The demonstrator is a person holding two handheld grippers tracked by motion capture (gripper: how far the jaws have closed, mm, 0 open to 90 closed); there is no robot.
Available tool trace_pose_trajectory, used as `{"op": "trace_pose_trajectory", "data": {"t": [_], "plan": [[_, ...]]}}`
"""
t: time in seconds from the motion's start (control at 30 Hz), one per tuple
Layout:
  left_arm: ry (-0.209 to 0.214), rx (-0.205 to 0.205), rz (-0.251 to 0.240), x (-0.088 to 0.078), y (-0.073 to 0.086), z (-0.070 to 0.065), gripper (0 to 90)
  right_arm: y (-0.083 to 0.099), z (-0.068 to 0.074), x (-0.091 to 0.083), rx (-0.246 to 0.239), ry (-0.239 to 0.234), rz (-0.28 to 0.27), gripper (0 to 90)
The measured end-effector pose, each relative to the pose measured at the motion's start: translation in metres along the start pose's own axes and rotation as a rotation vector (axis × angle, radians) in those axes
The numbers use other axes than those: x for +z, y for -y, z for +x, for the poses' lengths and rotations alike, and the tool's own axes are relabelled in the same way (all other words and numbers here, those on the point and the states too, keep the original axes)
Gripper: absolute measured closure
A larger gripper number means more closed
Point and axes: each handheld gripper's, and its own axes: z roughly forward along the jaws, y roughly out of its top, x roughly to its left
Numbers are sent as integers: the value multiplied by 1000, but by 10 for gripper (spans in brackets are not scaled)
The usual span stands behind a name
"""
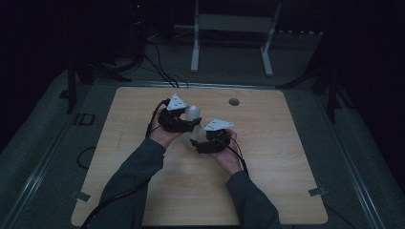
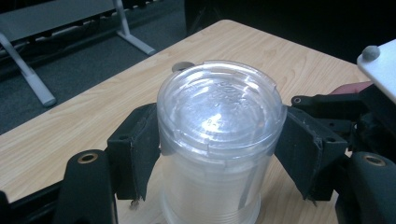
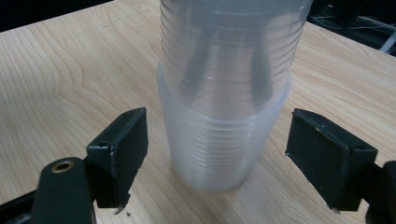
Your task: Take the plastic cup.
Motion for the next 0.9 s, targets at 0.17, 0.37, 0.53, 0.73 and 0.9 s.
{"op": "trace_pose_trajectory", "data": {"t": [0.17,0.37,0.53,0.73,0.9], "plan": [[3,-12,-27,-3,-2,0,339,-1,-1,0,2,2,-8,204],[5,-12,-28,-4,-2,0,384,-1,-2,1,6,2,-12,204],[6,-17,-37,-5,-3,1,384,-1,-3,2,6,0,-16,203],[12,-26,-53,-7,-4,1,387,-3,-3,3,3,2,-21,203],[12,-23,-58,-10,-7,1,395,-6,-2,3,4,1,-24,204]]}}
